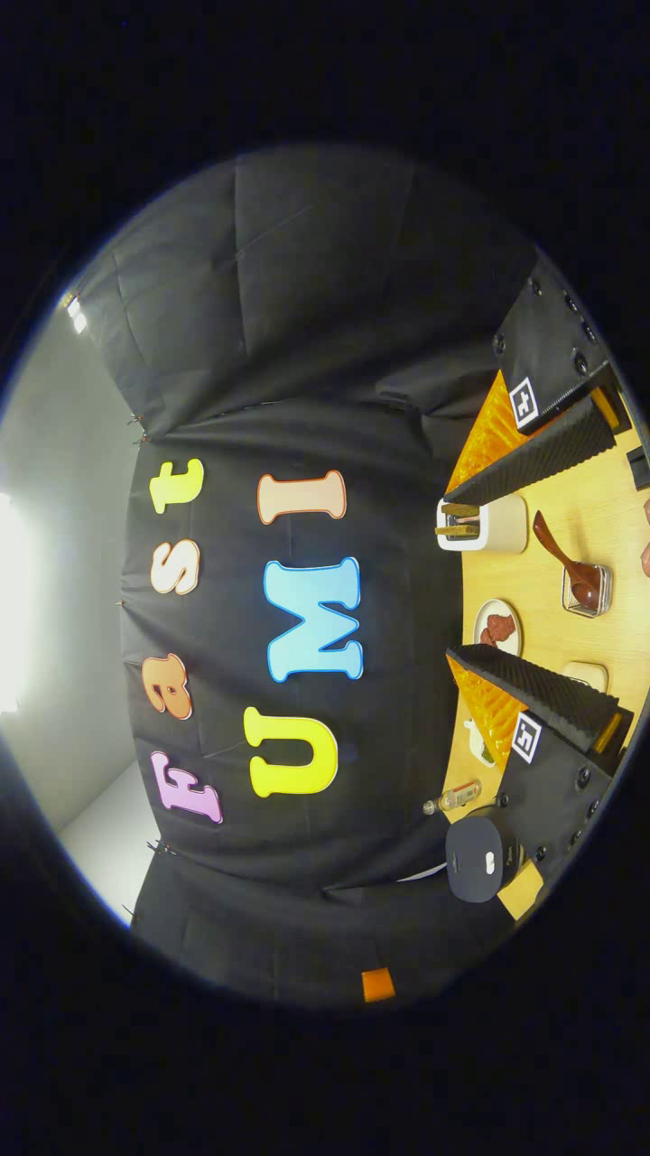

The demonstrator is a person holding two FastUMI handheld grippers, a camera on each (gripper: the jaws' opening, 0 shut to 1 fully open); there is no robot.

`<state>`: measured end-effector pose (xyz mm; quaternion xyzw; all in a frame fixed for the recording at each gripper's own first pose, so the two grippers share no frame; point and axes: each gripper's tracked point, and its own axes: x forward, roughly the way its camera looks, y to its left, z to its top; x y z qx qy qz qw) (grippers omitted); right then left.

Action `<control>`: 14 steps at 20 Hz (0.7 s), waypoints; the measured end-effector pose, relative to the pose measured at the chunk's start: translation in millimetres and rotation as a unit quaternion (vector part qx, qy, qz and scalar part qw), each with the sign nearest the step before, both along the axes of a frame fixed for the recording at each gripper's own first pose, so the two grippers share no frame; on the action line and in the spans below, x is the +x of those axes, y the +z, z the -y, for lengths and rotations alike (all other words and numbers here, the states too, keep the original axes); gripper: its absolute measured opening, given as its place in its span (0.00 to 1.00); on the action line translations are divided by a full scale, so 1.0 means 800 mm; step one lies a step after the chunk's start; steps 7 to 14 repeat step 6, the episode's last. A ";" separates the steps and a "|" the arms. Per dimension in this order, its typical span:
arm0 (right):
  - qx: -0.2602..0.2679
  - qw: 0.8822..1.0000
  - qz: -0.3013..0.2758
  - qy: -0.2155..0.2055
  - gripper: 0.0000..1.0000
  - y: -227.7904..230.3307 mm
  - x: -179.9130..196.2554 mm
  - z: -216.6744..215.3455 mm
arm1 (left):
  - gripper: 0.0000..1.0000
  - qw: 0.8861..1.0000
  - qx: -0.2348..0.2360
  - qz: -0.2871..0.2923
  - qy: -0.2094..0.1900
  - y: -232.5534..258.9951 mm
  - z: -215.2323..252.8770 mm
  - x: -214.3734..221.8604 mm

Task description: Close the left gripper, press the button to open the rice cooker; take a wooden spoon from the chopstick holder with the right hand, scoop a spoonful of rice and pour it into the rice cooker, then put the wooden spoon back into the chopstick holder.

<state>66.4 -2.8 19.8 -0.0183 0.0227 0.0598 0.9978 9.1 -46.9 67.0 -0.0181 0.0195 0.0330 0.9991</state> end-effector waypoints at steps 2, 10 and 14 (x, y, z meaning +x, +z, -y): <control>0.005 1.000 -0.007 0.000 0.98 -0.002 -0.003 -0.002 | 0.99 1.000 0.003 0.002 0.015 0.002 -0.019 -0.006; 0.025 1.000 -0.008 -0.014 0.98 -0.001 -0.007 0.005 | 0.98 1.000 0.010 0.012 0.025 0.010 -0.034 -0.025; 0.025 1.000 -0.008 -0.014 0.98 -0.001 -0.007 0.005 | 0.98 1.000 0.010 0.012 0.025 0.010 -0.034 -0.025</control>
